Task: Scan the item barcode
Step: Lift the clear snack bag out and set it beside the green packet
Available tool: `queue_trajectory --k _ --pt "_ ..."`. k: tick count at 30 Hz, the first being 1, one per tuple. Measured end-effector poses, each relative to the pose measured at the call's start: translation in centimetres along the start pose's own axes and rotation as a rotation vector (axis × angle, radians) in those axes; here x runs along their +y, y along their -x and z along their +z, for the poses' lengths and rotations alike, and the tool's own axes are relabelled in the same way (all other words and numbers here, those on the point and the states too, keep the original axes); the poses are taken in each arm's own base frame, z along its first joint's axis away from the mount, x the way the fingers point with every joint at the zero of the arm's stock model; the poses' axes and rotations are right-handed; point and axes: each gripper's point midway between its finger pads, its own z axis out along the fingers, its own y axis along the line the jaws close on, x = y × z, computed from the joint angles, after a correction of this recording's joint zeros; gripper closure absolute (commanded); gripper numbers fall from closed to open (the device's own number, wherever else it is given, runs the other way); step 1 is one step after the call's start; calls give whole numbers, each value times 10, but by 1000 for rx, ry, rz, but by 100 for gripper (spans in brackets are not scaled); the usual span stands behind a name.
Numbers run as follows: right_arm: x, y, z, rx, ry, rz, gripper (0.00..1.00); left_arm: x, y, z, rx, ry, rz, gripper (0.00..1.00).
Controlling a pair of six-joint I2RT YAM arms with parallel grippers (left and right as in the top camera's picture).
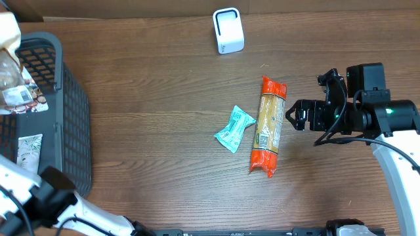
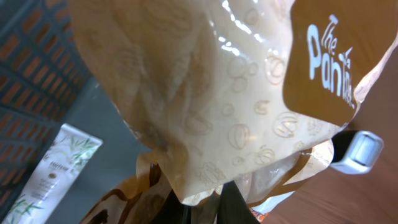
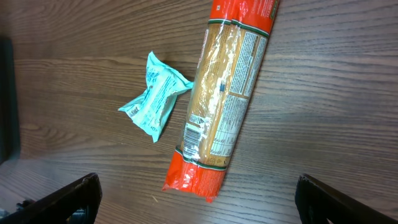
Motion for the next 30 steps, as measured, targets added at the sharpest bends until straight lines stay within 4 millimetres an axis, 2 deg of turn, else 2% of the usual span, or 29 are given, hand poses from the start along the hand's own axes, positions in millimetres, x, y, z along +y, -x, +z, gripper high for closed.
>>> queue_trajectory --k 6,9,13,17,19,23,25,30 --pt "0 0 0 1 0 1 0 -55 -7 -63 -125 -135 80 96" --pt "0 -2 0 6 -1 3 0 -87 -16 -80 -147 -218 133 96" --pt "0 -1 0 6 0 2 0 -132 -34 -88 -126 -327 223 96" --pt "0 -1 0 6 -1 3 0 -181 -58 -86 -64 -442 324 96" --pt "0 -2 0 6 -1 3 0 -208 -78 -82 -3 -506 380 96" --pt "0 -1 0 5 0 3 0 -243 -118 -63 131 -532 462 96" --pt "0 -2 0 6 0 3 0 -255 -149 -40 239 -473 498 96" --pt "0 -2 0 6 0 3 0 -253 -203 9 419 -293 524 96"
